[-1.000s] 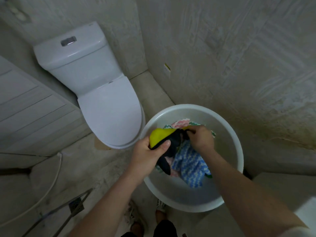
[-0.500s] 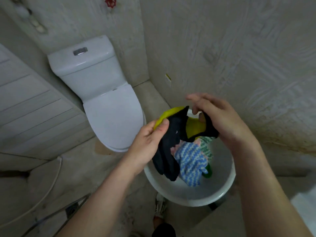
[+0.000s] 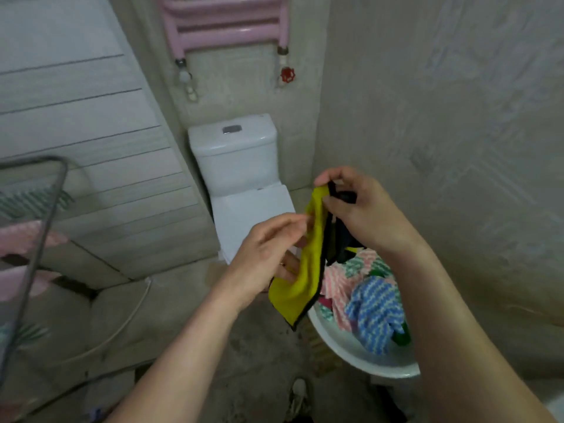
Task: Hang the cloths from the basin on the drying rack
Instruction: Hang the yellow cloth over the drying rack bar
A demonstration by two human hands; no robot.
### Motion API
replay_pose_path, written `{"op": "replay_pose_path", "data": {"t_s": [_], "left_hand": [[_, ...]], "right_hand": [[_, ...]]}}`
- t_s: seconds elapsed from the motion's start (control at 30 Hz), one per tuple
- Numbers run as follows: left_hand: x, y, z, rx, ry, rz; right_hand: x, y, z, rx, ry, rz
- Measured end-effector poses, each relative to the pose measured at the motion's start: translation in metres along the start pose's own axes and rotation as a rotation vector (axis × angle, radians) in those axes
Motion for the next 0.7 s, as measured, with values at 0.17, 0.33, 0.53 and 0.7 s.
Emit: {"op": "replay_pose_path", "data": {"t_s": [0.17, 0.33, 0.53, 0.7], "left_hand": [[0.068, 0.044, 0.005, -0.153, -0.121, 0.315], [0.12, 0.085, -0.005, -0.126, -0.141, 0.394], [0.166, 0.16, -0.036, 0.019, -0.257, 0.541], [0.179, 0.221, -0.062, 0.219, -0.519, 0.472]], "right_hand": [[-0.066, 0.01, -0.041, -0.093, -0.238, -0.464], [-0.14, 0.014, -0.072, 0.042, 0.082, -0.775], [-0.194, 0.015, -0.095, 0.411, 0.564, -0.306], [-0.232, 0.027, -0.11, 0.302, 0.417, -0.334]]}}
Point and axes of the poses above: each hand's wrist, its own y-axis away from the middle knuckle, its own x-axis out of the back of the hand, z = x × y, the point moved 5 cm from there along -y, towards the middle knuckle, and after that the axes turned 2 degrees about -y, right-handed, at the moved point
